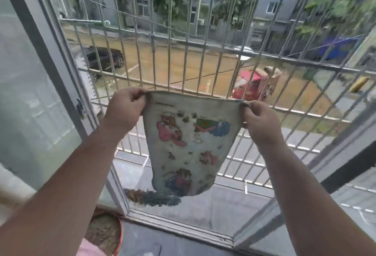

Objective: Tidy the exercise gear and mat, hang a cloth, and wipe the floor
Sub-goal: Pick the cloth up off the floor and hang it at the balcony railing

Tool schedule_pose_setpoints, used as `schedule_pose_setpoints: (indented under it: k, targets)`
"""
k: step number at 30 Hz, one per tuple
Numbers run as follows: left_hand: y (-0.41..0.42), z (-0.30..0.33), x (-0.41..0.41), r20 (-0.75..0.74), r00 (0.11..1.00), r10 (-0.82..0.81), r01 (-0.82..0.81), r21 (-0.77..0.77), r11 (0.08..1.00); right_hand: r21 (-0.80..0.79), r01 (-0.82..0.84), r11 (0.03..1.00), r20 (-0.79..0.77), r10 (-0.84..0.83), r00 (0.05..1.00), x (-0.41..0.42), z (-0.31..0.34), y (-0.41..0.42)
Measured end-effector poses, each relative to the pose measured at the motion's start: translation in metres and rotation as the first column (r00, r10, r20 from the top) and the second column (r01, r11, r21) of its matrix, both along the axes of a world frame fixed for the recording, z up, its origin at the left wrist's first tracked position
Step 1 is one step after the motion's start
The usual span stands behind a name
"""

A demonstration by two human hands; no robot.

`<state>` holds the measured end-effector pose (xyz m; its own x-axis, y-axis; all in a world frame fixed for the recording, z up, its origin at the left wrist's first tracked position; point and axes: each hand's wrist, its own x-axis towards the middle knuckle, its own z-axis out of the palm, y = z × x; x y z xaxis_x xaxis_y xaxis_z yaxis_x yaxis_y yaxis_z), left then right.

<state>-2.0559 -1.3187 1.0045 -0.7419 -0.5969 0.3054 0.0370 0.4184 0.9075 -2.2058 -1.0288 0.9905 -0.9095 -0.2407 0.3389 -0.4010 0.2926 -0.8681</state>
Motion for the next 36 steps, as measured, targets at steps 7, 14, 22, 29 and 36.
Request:
schedule_pose_setpoints:
  k: [7,14,22,29,36]
  targets:
    - [-0.076,0.039,-0.128,0.059,0.998,0.011,0.009,-0.325,0.946,0.036,0.149,0.988,-0.077,-0.146,0.986,-0.088,0.04,-0.066]
    - [-0.104,0.087,-0.244,-0.007,1.0,-0.027,0.023,-0.327,0.945,0.076,0.279,0.957,-0.196,-0.26,0.946,-0.177,0.088,-0.085]
    - [-0.091,0.139,-0.359,-0.169,0.978,-0.125,0.149,0.136,0.979,-0.173,0.195,0.966,-0.137,-0.219,0.966,-0.272,0.147,-0.092]
    - [-0.081,0.167,-0.426,-0.273,0.95,-0.153,0.219,0.232,0.948,-0.343,0.1,0.934,-0.029,-0.117,0.993,-0.352,0.177,-0.102]
    - [-0.067,0.161,-0.48,-0.358,0.923,-0.143,0.272,0.342,0.9,-0.637,-0.038,0.77,0.101,0.132,0.986,-0.406,0.166,-0.121]
